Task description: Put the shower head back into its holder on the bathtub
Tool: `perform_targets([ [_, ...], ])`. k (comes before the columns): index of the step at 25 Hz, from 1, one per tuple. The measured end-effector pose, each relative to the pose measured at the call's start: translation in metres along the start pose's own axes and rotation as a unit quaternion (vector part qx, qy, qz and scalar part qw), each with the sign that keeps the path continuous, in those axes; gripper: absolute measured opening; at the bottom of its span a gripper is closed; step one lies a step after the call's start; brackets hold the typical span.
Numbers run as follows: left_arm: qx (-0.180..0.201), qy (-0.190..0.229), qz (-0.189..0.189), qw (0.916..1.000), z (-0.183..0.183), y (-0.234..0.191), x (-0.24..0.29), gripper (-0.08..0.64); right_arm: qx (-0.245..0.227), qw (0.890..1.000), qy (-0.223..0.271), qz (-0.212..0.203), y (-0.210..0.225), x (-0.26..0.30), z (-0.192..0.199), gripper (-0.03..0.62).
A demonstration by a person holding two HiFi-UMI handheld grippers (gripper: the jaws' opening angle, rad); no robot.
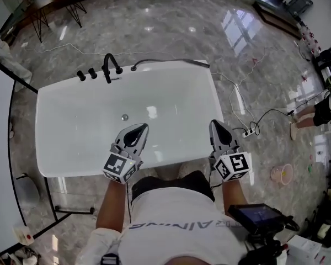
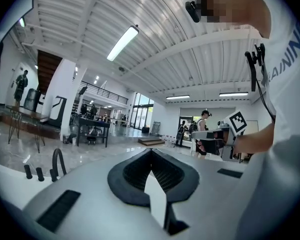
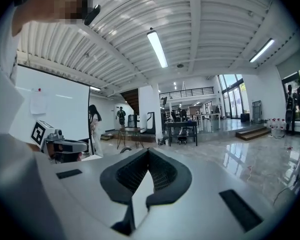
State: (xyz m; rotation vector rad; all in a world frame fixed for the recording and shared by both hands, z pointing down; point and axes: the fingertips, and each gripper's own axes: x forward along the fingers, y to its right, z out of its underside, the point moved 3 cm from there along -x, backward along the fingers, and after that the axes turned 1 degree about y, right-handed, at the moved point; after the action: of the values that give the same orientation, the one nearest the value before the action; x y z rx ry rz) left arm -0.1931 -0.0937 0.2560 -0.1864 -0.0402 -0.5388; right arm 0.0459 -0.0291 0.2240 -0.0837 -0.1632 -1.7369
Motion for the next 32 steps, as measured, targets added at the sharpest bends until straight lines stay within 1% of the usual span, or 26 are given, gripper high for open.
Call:
perform_targets([
  [4, -0.004, -0.004, 0.004, 1.0000, 0.003, -0.008, 0.009, 0.015, 0.006, 1.000, -0.004, 0.005, 0.007, 0.011, 0.003, 0.006],
  [8, -0.009, -0.007, -0.006, 0.9999, 0.002, -0.012, 0.023, 0.016, 0.010, 1.000, -0.002, -0.007, 0.022, 0.027, 0.002, 0.007],
  [11, -0.006, -0.011, -0.018, 0.9998, -0.003, -0.011, 0.039, 0.015, 0.014, 1.000, -0.003, -0.019, 0.041, 0.038, 0.004, 0.006],
  [14, -0.008, -0.014, -0.025, 0.9996, -0.005, -0.010, 0.063, 0.015, 0.015, 1.000, -0.004, -0.025, 0.069, 0.047, 0.006, 0.006],
  [17, 0.001, -0.013, -0.025, 0.9996, -0.004, -0.012, 0.106, 0.016, 0.020, 1.000, -0.004, -0.024, 0.110, 0.060, 0.014, 0.006],
  [19, -0.004, -0.006, -0.020, 0.9998, 0.004, -0.014, 0.139, 0.015, 0.024, 0.999, -0.007, -0.019, 0.140, 0.069, 0.025, 0.006],
  [21, -0.004, -0.008, -0.014, 0.9999, 0.017, -0.016, 0.174, 0.016, 0.032, 0.999, -0.015, -0.015, 0.166, 0.080, 0.041, 0.006],
  [25, 0.012, -0.011, -0.003, 0.9999, 0.039, -0.027, 0.244, 0.017, 0.046, 0.998, -0.029, -0.019, 0.212, 0.106, 0.075, 0.006],
  [28, 0.020, -0.018, 0.007, 0.9996, 0.059, -0.043, 0.295, 0.017, 0.055, 0.998, -0.039, -0.021, 0.244, 0.127, 0.102, 0.006],
  [32, 0.034, -0.034, 0.017, 0.9987, 0.097, -0.071, 0.351, 0.017, 0.071, 0.996, -0.042, -0.018, 0.280, 0.163, 0.142, 0.006],
])
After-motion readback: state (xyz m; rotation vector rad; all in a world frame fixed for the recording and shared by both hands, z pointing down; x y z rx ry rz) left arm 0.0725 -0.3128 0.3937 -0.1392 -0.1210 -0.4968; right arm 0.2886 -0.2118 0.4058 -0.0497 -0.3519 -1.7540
